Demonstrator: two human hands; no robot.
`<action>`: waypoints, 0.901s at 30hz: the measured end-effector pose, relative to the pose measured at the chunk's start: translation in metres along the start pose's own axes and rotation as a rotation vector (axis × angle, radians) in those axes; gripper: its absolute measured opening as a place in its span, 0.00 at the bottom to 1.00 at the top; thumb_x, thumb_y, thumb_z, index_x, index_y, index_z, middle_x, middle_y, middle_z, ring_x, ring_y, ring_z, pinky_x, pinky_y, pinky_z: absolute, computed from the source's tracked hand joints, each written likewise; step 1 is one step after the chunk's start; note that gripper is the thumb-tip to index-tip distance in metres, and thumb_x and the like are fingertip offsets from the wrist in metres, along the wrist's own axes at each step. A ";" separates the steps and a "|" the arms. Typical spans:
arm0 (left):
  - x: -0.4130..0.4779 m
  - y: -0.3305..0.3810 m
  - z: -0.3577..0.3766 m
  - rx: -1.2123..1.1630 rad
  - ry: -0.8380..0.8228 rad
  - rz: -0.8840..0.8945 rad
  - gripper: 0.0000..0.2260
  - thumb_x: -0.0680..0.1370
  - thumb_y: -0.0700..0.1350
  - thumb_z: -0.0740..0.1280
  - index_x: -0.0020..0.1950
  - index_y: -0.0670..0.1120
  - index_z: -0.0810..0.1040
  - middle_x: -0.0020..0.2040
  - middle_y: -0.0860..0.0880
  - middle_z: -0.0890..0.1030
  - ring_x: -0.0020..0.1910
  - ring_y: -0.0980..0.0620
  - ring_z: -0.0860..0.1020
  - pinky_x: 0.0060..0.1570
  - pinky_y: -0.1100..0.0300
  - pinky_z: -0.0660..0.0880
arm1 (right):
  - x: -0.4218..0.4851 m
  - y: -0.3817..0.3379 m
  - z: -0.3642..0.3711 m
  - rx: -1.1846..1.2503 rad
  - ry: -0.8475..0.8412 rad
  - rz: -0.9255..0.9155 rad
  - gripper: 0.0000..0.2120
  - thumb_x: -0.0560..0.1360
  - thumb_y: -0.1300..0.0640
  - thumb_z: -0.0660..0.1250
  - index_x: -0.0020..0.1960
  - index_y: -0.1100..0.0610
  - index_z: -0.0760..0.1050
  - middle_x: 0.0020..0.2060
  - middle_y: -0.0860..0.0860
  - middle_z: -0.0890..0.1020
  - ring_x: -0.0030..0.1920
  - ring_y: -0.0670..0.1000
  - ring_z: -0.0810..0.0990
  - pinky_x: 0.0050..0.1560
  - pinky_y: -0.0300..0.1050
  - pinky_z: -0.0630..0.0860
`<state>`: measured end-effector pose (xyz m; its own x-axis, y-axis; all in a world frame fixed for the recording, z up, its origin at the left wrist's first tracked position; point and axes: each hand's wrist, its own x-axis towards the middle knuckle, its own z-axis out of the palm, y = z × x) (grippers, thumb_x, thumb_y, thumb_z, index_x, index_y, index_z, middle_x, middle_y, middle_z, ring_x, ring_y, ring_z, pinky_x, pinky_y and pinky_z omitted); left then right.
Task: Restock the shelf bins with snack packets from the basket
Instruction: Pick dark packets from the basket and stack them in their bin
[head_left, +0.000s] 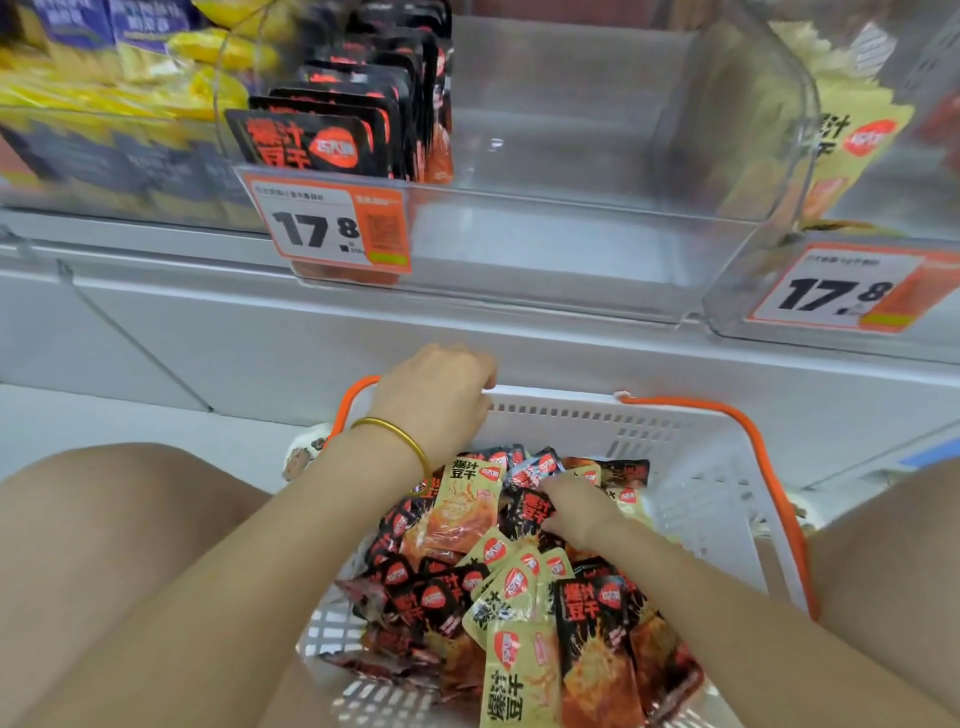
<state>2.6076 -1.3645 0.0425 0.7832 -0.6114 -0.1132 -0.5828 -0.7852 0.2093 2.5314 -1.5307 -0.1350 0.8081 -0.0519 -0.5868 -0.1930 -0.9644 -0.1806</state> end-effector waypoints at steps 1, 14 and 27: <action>0.000 0.000 -0.001 -0.004 -0.005 -0.005 0.11 0.79 0.44 0.60 0.61 0.47 0.76 0.59 0.46 0.77 0.60 0.45 0.72 0.56 0.50 0.73 | 0.000 0.000 -0.001 0.016 0.013 0.003 0.07 0.76 0.54 0.67 0.48 0.57 0.73 0.47 0.56 0.77 0.49 0.54 0.77 0.47 0.47 0.72; 0.005 -0.012 -0.027 -0.222 -0.218 -0.048 0.09 0.77 0.46 0.67 0.53 0.41 0.76 0.52 0.43 0.80 0.52 0.45 0.77 0.51 0.55 0.73 | -0.082 -0.048 -0.162 0.695 0.302 -0.311 0.05 0.76 0.63 0.67 0.41 0.58 0.74 0.37 0.56 0.80 0.36 0.53 0.80 0.38 0.50 0.80; -0.018 -0.068 -0.103 -0.786 0.989 -0.103 0.06 0.78 0.40 0.64 0.52 0.47 0.78 0.44 0.60 0.76 0.44 0.68 0.74 0.48 0.71 0.71 | -0.113 -0.123 -0.263 1.158 0.857 -0.604 0.10 0.73 0.70 0.66 0.44 0.55 0.75 0.39 0.53 0.80 0.37 0.48 0.81 0.34 0.41 0.80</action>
<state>2.6554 -1.2906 0.1302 0.8422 0.0495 0.5370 -0.4895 -0.3476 0.7997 2.6107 -1.4743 0.1611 0.9076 -0.2604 0.3294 0.2831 -0.1999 -0.9380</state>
